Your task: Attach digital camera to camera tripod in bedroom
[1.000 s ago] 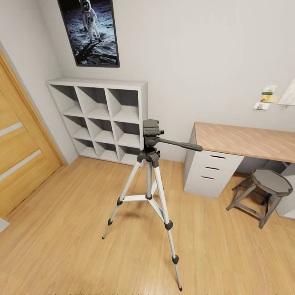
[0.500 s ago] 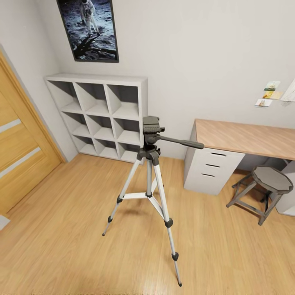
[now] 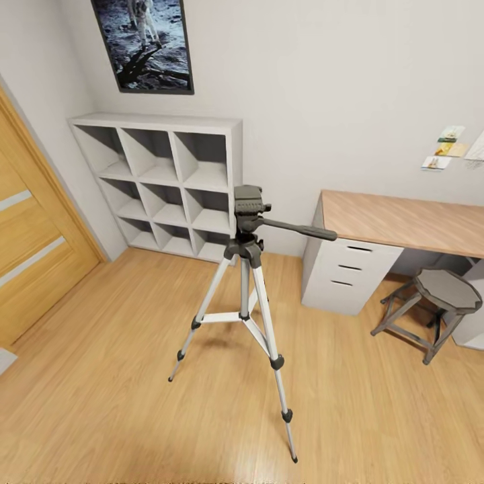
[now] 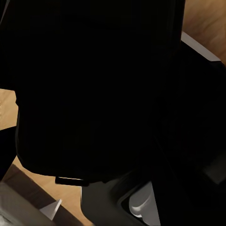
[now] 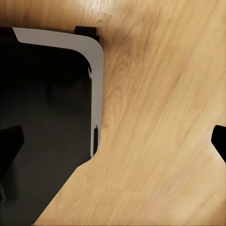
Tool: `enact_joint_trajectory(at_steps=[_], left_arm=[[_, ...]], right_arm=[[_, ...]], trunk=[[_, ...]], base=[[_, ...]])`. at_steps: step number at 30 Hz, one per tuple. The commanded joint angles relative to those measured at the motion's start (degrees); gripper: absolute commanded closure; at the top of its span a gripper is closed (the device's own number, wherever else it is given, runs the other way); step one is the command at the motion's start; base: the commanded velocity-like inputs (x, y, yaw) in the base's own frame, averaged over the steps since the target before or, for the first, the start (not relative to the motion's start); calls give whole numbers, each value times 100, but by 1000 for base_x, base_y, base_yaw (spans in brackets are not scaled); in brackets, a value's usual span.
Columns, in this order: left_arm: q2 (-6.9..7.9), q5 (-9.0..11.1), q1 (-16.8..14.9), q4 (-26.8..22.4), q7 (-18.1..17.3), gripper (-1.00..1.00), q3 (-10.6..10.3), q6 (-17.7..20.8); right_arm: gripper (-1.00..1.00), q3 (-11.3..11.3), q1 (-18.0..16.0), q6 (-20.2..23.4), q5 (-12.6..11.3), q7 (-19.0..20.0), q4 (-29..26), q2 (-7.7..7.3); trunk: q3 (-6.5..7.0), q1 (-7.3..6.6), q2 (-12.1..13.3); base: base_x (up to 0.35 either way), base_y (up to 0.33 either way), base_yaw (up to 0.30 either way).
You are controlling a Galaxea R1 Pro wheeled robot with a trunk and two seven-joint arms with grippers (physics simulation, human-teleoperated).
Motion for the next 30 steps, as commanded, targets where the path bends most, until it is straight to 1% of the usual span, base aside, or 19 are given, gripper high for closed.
enact_joint_trajectory(at_steps=[1, 16, 30], left_arm=[[0, 34, -1, -7, 19, 100, -49, -4], [0, 34, -1, -7, 19, 100, -50, -4], [0, 34, -1, -7, 19, 100, -50, -4]], right_arm=[[-100, -49, -7, 8, 52, 15, 8, -4], [-100, -49, -7, 8, 47, 15, 7, -9], [-100, -49, -7, -9, 47, 8, 8, -17]], trunk=[[-18, 2, -9], [-150, 2, -9], [-157, 2, -9]], base=[[0, 0, 0], [0, 0, 0], [0, 0, 0]])
